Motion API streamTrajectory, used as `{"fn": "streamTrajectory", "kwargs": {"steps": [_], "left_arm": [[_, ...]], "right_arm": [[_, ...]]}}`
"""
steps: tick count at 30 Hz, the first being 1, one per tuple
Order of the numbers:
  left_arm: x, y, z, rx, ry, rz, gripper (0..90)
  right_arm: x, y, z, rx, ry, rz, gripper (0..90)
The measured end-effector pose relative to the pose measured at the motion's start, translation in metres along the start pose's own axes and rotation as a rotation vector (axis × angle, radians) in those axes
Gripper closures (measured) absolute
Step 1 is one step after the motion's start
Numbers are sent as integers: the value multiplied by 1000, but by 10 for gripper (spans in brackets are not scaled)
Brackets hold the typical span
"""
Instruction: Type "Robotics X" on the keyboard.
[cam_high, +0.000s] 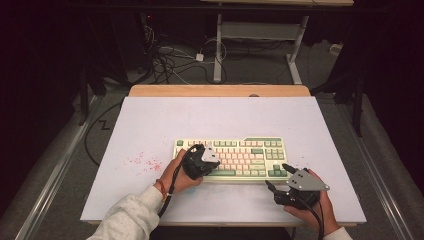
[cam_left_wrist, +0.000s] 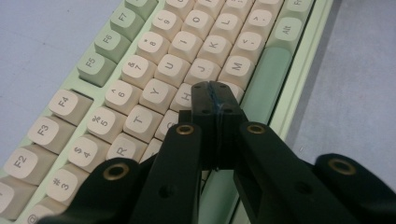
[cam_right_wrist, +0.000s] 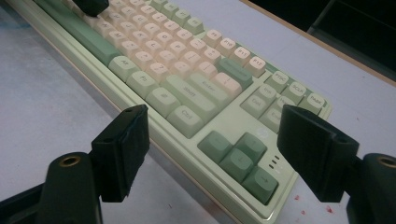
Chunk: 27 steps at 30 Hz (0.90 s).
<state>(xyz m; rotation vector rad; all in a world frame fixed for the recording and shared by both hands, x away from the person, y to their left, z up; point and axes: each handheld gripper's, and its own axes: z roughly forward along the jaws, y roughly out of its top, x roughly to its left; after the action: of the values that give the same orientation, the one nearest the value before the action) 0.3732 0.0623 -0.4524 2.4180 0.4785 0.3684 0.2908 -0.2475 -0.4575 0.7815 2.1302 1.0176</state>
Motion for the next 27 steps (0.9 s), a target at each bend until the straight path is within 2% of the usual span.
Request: {"fn": "streamTrajectory", "kwargs": {"steps": [5,8,20,27], "left_arm": [[-1,0,4,17,10,14,877],[-2,0,4,9,16,18,878],[2,-1,-19,-64,47,15,849],[3,-9,-35,-102,93,32,753]], "right_arm": [[0,0,1,11,1,-6,262],[2,-1,3,25,10,-15,263],[1,-1,1,17,7,-10,263],[0,0,1,16,6,-6,265]]}}
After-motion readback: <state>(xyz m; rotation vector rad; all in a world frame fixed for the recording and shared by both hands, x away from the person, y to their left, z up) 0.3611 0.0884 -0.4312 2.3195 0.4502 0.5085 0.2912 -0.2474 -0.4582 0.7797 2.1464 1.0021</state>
